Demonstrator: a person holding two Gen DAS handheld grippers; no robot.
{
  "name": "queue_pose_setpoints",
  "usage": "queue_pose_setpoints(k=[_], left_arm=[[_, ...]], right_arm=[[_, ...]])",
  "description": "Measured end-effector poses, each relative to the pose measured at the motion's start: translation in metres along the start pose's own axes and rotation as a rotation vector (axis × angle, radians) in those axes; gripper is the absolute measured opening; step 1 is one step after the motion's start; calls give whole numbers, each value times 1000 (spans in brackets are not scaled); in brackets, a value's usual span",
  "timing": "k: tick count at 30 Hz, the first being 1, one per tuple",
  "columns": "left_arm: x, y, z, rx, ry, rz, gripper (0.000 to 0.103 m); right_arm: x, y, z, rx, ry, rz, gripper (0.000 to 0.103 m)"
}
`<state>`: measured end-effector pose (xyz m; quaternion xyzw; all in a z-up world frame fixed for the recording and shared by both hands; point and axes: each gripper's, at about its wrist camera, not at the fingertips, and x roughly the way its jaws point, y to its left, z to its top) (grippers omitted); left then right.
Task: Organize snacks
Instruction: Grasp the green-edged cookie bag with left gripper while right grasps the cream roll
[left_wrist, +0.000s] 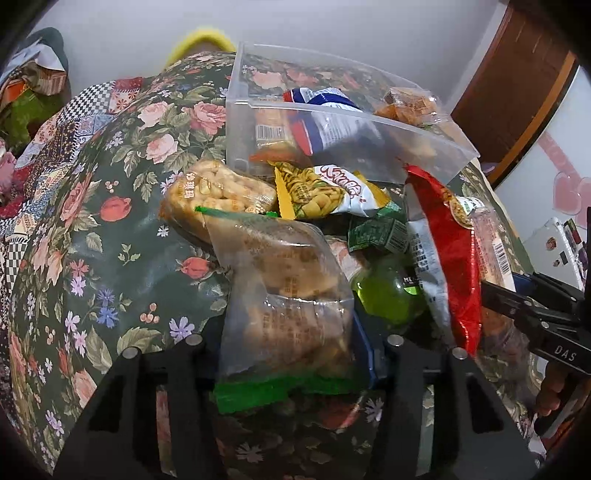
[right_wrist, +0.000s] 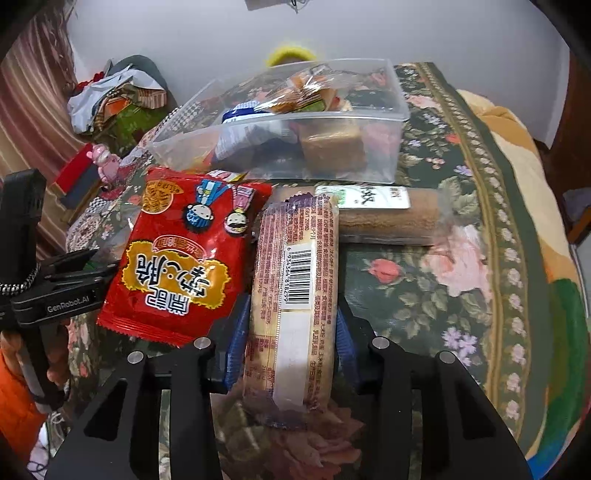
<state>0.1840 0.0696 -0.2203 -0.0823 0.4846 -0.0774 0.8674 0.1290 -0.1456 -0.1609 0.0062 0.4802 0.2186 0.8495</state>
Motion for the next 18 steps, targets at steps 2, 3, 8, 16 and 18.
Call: queue_pose_setpoints(k=[2, 3, 8, 16, 18], left_arm=[[-4, -1, -2, -1, -8, -1, 48], [-6, -1, -4, 0, -12, 2, 48], [-22, -1, -6, 4, -44, 12, 47], [-55, 2, 1, -18, -127, 21, 47], [-61, 3, 6, -18, -145, 20, 47]], right_arm=[[-3, -2, 0, 3, -4, -7, 39], [-4, -4, 0, 4, -7, -8, 39], [-17, -12, 2, 20, -37, -17, 37], [-33, -16, 11, 27, -85, -12, 21], [-32, -16, 11, 26, -87, -16, 21]])
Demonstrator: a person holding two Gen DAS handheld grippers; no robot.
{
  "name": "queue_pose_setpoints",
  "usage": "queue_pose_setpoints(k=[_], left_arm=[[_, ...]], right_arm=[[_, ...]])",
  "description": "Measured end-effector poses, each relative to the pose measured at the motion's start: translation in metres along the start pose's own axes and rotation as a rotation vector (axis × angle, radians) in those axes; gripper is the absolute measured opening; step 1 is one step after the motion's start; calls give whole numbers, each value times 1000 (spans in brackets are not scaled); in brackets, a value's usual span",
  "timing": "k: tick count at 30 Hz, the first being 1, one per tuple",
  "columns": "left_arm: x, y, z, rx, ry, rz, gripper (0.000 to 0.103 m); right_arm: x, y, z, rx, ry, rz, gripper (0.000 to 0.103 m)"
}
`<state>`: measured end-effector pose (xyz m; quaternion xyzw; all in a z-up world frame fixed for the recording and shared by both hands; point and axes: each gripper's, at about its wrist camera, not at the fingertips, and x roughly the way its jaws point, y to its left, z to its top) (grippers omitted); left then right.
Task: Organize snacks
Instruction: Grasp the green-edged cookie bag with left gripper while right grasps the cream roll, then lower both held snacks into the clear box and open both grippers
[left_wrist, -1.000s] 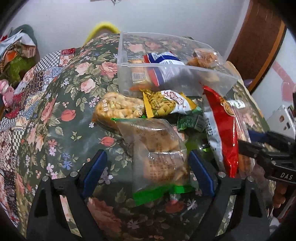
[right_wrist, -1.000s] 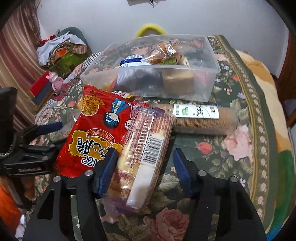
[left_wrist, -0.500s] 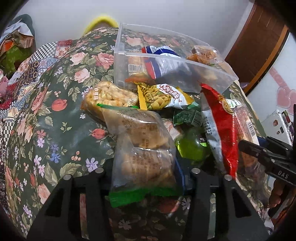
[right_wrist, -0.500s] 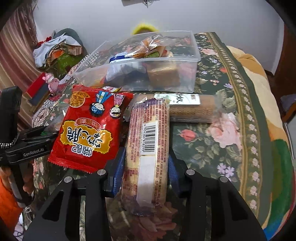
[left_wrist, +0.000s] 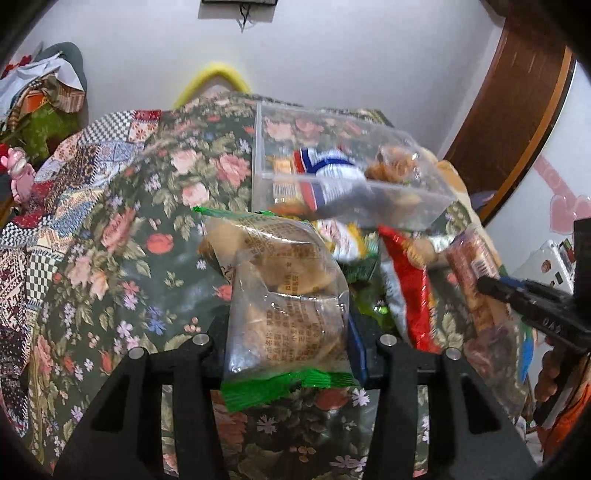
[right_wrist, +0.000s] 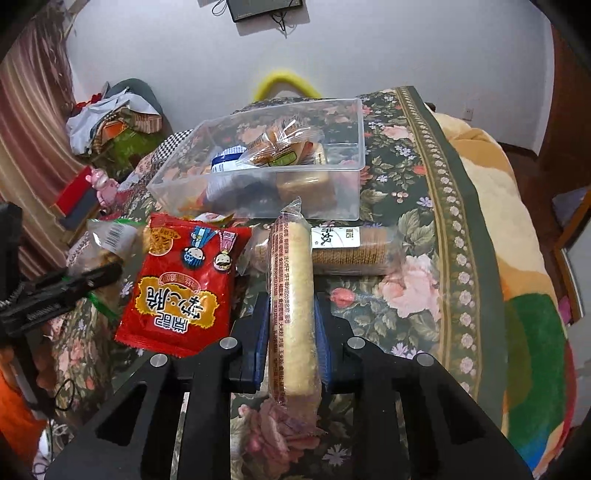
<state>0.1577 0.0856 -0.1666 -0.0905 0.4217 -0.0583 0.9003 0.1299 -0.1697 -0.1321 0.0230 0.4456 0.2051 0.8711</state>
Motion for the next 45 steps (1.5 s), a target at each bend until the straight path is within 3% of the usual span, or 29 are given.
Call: queue_pose_setpoints(k=[7, 24, 33, 45], left_arm=[[-16, -11, 21, 43, -62, 2, 47], [-7, -21, 95, 62, -179, 10, 47], [28, -22, 127, 64, -164, 18, 47], [87, -9, 142, 72, -97, 67, 47]], right_arm=[[-11, -1, 8, 7, -39, -2, 21], [-28, -6, 79, -26, -230, -61, 21], [-7, -7, 111, -45, -253, -90, 21], [44, -17, 129, -54, -180, -139, 21]])
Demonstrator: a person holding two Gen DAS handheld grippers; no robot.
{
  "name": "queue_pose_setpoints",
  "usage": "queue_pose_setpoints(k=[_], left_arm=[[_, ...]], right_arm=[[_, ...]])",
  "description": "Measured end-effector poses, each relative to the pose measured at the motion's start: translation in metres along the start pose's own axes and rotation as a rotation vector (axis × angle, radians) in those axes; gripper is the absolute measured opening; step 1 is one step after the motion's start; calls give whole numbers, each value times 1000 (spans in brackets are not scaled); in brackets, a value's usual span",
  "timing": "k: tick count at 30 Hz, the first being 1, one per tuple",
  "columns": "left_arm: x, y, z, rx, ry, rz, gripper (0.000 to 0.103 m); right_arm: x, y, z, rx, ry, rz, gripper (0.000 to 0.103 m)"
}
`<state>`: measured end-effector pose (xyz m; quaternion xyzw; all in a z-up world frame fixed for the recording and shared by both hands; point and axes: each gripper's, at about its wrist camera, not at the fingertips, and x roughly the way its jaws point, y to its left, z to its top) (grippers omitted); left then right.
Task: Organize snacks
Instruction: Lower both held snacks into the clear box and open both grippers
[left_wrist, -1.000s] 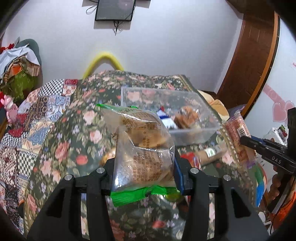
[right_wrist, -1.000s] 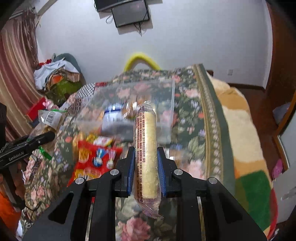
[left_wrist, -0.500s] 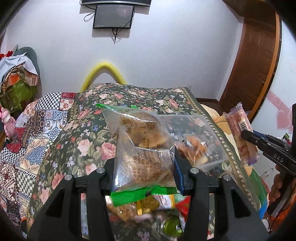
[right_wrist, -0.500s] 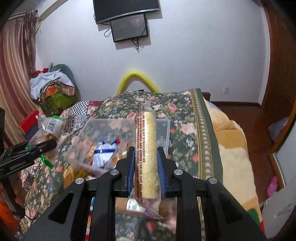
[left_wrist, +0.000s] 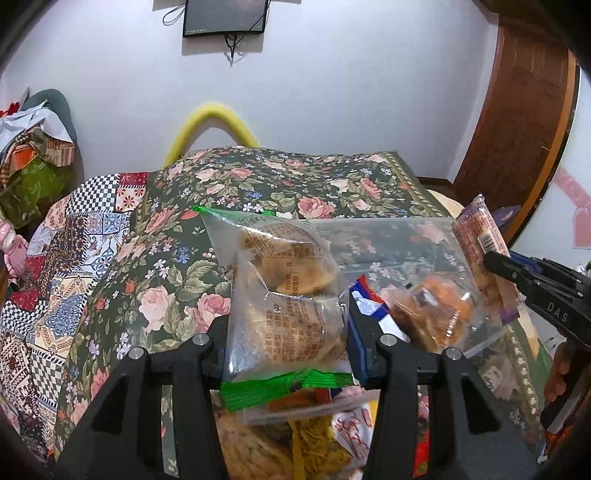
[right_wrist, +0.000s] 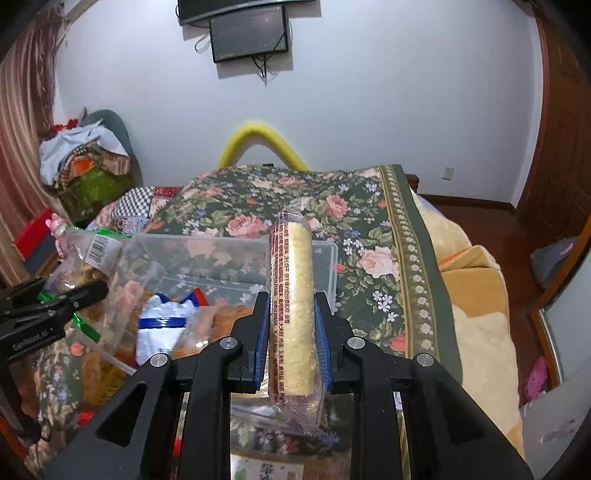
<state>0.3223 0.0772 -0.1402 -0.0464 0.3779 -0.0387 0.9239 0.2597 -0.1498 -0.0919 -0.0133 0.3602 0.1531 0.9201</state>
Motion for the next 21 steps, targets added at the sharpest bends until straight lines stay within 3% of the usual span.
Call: queue_pose_setpoints(k=[12, 21], left_arm=[[31, -1, 0, 15, 34, 26, 47], [19, -7, -2, 45, 26, 16, 51]], right_arm=[[29, -6, -7, 9, 65, 19, 21], [24, -5, -6, -1, 71, 8, 22]])
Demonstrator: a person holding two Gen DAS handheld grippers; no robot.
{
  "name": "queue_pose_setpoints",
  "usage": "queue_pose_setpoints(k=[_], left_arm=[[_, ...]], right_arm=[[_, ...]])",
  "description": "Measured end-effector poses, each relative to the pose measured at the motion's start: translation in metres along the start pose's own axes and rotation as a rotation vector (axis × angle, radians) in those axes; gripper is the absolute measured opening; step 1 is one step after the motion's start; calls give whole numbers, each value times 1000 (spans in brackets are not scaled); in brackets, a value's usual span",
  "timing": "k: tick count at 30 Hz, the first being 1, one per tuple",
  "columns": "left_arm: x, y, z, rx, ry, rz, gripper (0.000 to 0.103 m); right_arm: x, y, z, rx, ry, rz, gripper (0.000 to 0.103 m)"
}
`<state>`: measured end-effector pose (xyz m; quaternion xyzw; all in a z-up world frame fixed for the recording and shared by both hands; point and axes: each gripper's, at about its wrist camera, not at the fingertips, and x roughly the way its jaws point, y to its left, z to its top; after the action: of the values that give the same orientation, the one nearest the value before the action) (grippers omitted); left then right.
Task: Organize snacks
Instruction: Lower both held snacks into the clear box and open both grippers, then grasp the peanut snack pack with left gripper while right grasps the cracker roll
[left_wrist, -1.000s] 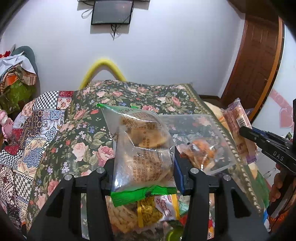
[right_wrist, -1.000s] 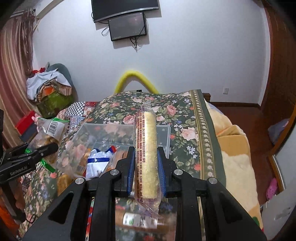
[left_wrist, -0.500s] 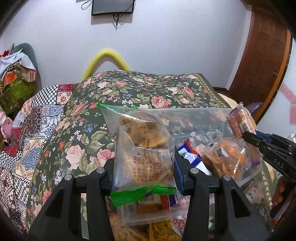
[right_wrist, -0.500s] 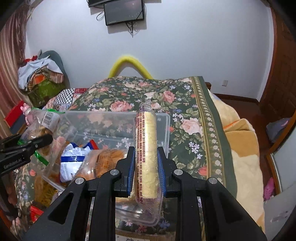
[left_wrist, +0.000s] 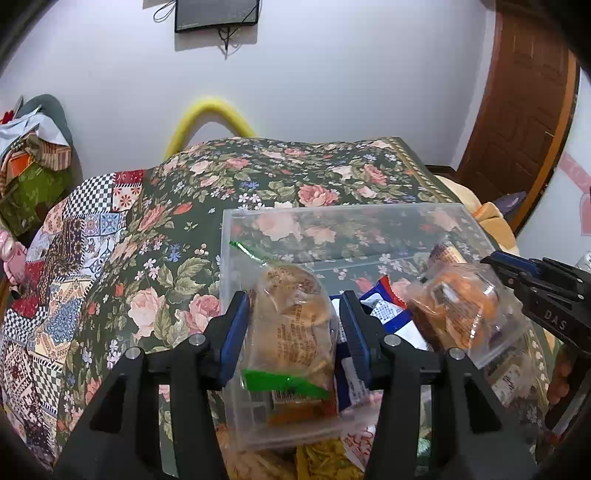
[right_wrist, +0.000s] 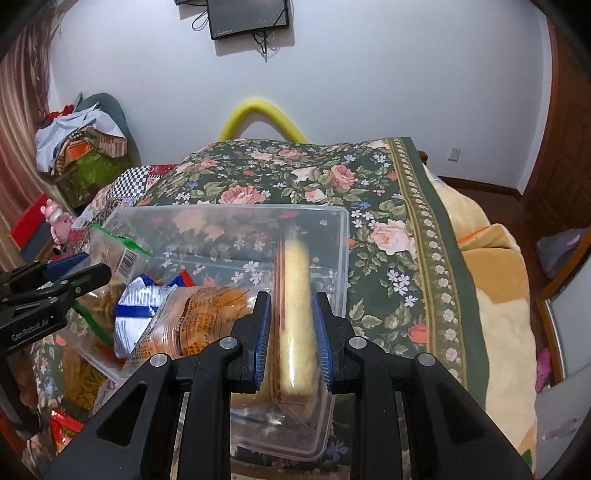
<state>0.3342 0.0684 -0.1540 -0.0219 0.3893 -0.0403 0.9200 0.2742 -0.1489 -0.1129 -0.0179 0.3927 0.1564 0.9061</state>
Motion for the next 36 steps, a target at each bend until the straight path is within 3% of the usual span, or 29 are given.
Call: queue_pose_setpoints(k=[10, 20, 24, 28, 32, 36], left_arm=[[-45, 3, -6, 19, -39, -1, 56], [-84, 21, -34, 17, -39, 29, 64], [-83, 31, -54, -6, -3, 41, 66], [-78, 41, -71, -33, 22, 59, 66], [-65, 50, -84, -89, 61, 58, 66], [-52, 50, -92, -79, 87, 86, 66]], right_arm=[[-29, 1, 0, -4, -23, 17, 28], [-65, 0, -21, 3, -44, 28, 47], [-73, -6, -43, 59, -22, 38, 57], [-75, -12, -68, 96, 0, -31, 72], [-68, -10, -86, 125, 60, -25, 72], [-58, -4, -96, 123, 109, 2, 73]])
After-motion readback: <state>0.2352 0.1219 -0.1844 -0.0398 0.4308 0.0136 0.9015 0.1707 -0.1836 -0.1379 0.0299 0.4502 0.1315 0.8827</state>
